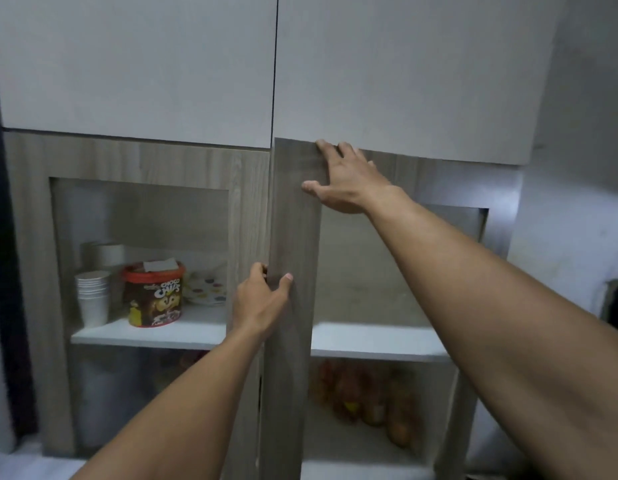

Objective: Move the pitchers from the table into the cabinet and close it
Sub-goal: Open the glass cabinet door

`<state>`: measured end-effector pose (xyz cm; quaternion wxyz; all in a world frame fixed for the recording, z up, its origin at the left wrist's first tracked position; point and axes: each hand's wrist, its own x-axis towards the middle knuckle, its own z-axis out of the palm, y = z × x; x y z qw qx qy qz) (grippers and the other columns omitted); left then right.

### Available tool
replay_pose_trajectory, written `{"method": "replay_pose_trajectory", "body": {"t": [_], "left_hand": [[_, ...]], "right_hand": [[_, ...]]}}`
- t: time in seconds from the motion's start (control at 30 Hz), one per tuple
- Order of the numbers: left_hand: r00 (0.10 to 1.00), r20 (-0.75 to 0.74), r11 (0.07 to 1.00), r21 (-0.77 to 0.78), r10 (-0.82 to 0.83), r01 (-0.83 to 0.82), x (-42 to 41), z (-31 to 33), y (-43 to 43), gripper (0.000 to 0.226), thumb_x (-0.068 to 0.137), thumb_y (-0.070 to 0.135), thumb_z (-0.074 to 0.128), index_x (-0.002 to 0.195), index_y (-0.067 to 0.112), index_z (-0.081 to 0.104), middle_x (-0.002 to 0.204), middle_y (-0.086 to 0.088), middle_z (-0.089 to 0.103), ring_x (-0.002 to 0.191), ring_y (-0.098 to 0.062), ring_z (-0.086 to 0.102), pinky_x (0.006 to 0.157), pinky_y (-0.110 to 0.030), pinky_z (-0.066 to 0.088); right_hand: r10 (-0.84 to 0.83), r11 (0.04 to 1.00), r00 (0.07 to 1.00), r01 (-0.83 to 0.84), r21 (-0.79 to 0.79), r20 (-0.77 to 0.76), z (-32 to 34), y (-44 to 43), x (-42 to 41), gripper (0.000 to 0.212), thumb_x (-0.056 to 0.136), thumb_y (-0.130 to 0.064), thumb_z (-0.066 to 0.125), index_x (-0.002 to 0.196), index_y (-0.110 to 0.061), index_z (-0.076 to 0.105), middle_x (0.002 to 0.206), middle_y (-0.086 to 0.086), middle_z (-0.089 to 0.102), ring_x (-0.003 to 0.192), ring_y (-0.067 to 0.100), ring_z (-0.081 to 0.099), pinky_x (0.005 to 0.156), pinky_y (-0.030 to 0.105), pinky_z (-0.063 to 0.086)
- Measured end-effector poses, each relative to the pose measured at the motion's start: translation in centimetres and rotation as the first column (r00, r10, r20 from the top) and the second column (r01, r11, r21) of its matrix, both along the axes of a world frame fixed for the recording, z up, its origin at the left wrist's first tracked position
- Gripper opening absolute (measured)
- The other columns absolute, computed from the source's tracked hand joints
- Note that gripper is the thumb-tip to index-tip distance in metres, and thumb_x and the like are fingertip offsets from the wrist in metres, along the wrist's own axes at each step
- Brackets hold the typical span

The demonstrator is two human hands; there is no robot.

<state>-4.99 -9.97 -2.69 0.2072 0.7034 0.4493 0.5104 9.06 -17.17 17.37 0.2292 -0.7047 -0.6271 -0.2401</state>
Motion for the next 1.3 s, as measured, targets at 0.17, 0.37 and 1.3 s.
{"method": "replay_pose_trajectory", "body": {"t": [0.17,0.37,1.3], "left_hand": [[0.997,-0.028,0.995,0.064,-0.074,0.076,-2.1,-0.4,-6.9,0.026,0.091,0.044,0.06,0.094,0.019,0.053,0.085,0.002,0.063,0.077,-0.02,0.061,0.063,-0.032,0.047],[0.989,-0.108,0.984,0.136,-0.097,0.111,-2.5,-0.2,-14.3,0.028,0.087,0.04,0.063,0.085,0.018,0.047,0.075,-0.004,0.063,0.073,-0.031,0.063,0.061,-0.036,0.048],[0.679,-0.339,0.595,0.326,-0.652,0.734,14.8,-0.2,-39.4,0.1,0.075,0.073,0.054,0.151,0.027,0.008,0.161,-0.01,0.018,0.144,-0.03,0.03,0.11,-0.05,0.037]], "right_hand": [[-0.01,0.999,1.0,0.009,-0.035,-0.029,-0.2,-7.3,-2.9,0.09,0.089,-0.069,0.048,0.16,-0.03,0.008,0.168,0.009,0.015,0.154,0.026,0.011,0.122,0.054,0.017],[-0.019,0.999,0.995,0.016,-0.037,-0.094,0.6,-15.3,-5.8,0.093,0.086,-0.072,0.048,0.159,-0.031,0.007,0.165,0.007,0.024,0.149,0.027,0.028,0.12,0.046,0.027],[-0.552,0.834,0.79,0.516,0.196,0.266,-0.2,-46.6,4.6,0.054,0.097,-0.039,0.043,0.148,-0.021,0.04,0.161,0.011,0.028,0.146,0.031,0.03,0.113,0.049,0.031]]}}
